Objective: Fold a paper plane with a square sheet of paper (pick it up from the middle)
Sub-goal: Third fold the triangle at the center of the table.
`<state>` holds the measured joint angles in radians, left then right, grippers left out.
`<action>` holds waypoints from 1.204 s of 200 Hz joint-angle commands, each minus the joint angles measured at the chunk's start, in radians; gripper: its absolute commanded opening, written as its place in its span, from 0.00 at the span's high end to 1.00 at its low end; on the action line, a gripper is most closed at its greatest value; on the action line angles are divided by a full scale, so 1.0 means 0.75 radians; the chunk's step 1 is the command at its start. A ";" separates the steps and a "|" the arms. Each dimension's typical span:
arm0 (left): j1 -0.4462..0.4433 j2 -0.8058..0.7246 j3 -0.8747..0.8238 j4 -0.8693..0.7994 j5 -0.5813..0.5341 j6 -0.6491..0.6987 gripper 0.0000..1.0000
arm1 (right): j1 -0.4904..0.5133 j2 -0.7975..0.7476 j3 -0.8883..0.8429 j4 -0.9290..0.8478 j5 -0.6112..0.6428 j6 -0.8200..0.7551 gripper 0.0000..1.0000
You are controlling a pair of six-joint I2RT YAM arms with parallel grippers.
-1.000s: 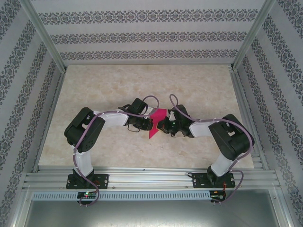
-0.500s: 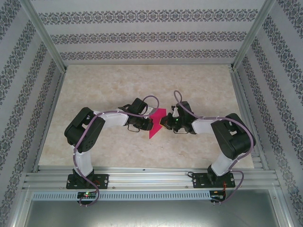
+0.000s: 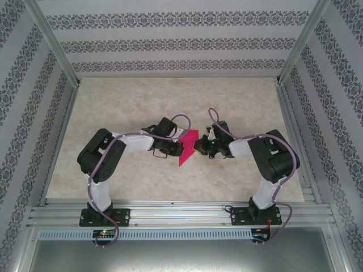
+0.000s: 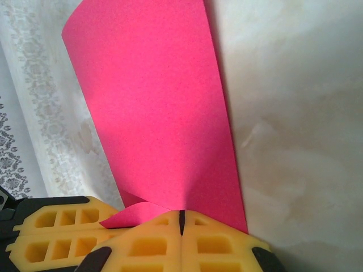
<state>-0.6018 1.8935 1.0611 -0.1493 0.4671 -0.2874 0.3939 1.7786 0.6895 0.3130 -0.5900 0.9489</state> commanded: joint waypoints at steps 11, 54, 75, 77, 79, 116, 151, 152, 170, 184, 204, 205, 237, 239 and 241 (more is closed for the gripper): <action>-0.007 0.077 -0.023 -0.145 -0.066 0.037 0.99 | -0.046 -0.079 0.026 -0.025 -0.025 -0.035 1.00; -0.008 0.072 -0.023 -0.145 -0.056 0.038 0.99 | -0.071 0.028 0.038 -0.032 -0.034 -0.055 0.99; -0.008 0.069 -0.022 -0.146 -0.053 0.036 0.99 | -0.070 0.083 0.024 -0.004 -0.031 -0.047 1.00; -0.009 0.068 -0.021 -0.147 -0.054 0.036 0.99 | -0.069 0.087 0.022 -0.007 -0.027 -0.048 1.00; -0.007 0.069 -0.020 -0.149 -0.054 0.038 0.99 | -0.070 0.089 0.022 -0.009 -0.024 -0.048 0.99; -0.008 0.064 -0.016 -0.159 -0.050 0.040 0.98 | -0.071 0.022 0.005 -0.034 -0.001 -0.049 0.98; -0.008 0.033 -0.014 -0.163 -0.035 0.034 0.95 | -0.050 -0.107 0.083 -0.117 -0.053 -0.102 0.94; -0.008 0.031 -0.015 -0.163 -0.034 0.034 0.94 | -0.050 -0.107 0.086 -0.121 -0.056 -0.104 0.94; -0.008 0.003 0.000 -0.170 -0.021 0.016 0.91 | -0.014 -0.081 0.138 -0.180 -0.045 -0.128 0.94; -0.008 -0.034 0.012 -0.171 -0.004 -0.004 0.85 | -0.002 -0.037 0.144 -0.182 -0.029 -0.122 0.94; -0.008 -0.094 0.026 -0.193 -0.033 -0.023 0.76 | 0.004 0.026 0.153 -0.164 -0.027 -0.111 0.94; -0.008 -0.098 0.027 -0.195 -0.036 -0.023 0.75 | 0.004 0.029 0.154 -0.165 -0.026 -0.112 0.94; -0.008 -0.245 -0.001 -0.240 -0.138 -0.057 0.64 | 0.006 0.094 0.163 -0.187 -0.013 -0.122 0.94; -0.007 -0.255 -0.003 -0.243 -0.142 -0.060 0.63 | 0.006 0.097 0.161 -0.185 -0.015 -0.122 0.95; -0.007 -0.264 -0.005 -0.246 -0.148 -0.062 0.63 | 0.008 0.100 0.161 -0.184 -0.015 -0.121 0.95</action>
<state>-0.6018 1.8065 1.0676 -0.2649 0.4244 -0.3077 0.3950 1.8175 0.7986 0.2043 -0.6147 0.8825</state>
